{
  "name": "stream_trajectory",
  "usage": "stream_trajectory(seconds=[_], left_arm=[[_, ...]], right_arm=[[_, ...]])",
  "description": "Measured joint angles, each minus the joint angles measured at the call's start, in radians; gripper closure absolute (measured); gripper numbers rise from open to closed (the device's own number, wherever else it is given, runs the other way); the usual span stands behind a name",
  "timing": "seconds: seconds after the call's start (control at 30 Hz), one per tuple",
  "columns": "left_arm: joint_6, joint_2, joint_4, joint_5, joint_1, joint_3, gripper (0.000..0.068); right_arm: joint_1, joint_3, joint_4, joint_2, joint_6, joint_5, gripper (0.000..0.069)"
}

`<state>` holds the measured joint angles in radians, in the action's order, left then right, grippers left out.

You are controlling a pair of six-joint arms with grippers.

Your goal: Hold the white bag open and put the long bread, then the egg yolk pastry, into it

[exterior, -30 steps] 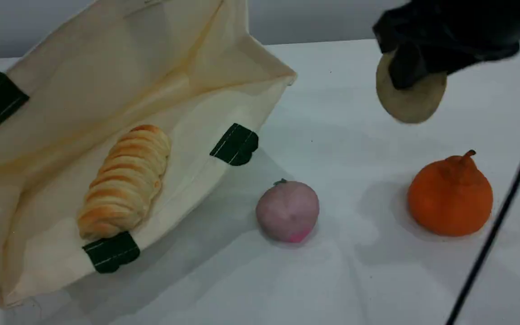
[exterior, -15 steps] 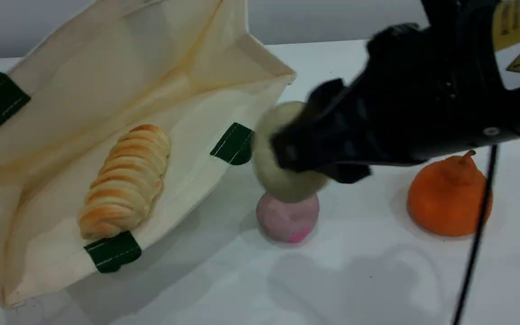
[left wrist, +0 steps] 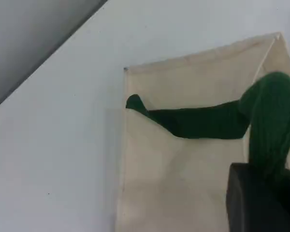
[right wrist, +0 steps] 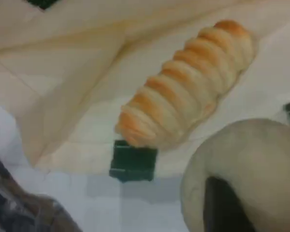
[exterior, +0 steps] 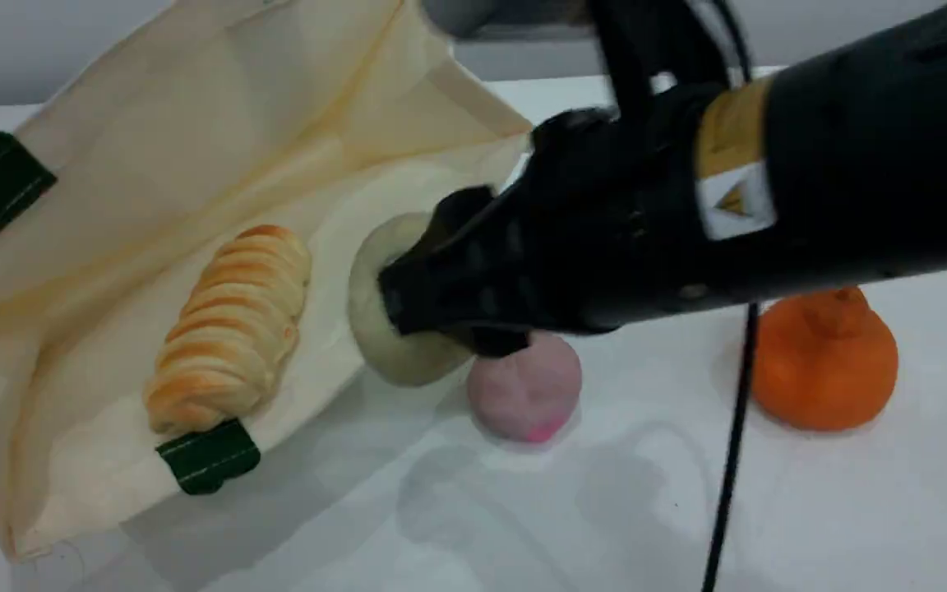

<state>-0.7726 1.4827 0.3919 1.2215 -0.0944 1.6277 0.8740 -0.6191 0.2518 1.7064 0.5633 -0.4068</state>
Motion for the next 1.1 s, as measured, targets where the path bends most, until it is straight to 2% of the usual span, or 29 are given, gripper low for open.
stream_trajectory(seconds=[0.2, 0.4, 1.1], left_arm=[[0.0, 0.0, -0.003, 0.0, 0.0, 0.0, 0.0596], [0.0, 0.0, -0.003, 0.0, 0.0, 0.0, 0.0596], [0.002, 0.0, 0.0, 0.0, 0.0, 0.0, 0.0596]], right_arm=[[0.037, -0.097, 0.018, 0.062, 0.013, 0.005, 0.0448], [0.065, -0.198, 0.037, 0.125, 0.013, 0.076, 0.045], [0.066, -0.457, 0.074, 0.331, -0.004, 0.113, 0.045]])
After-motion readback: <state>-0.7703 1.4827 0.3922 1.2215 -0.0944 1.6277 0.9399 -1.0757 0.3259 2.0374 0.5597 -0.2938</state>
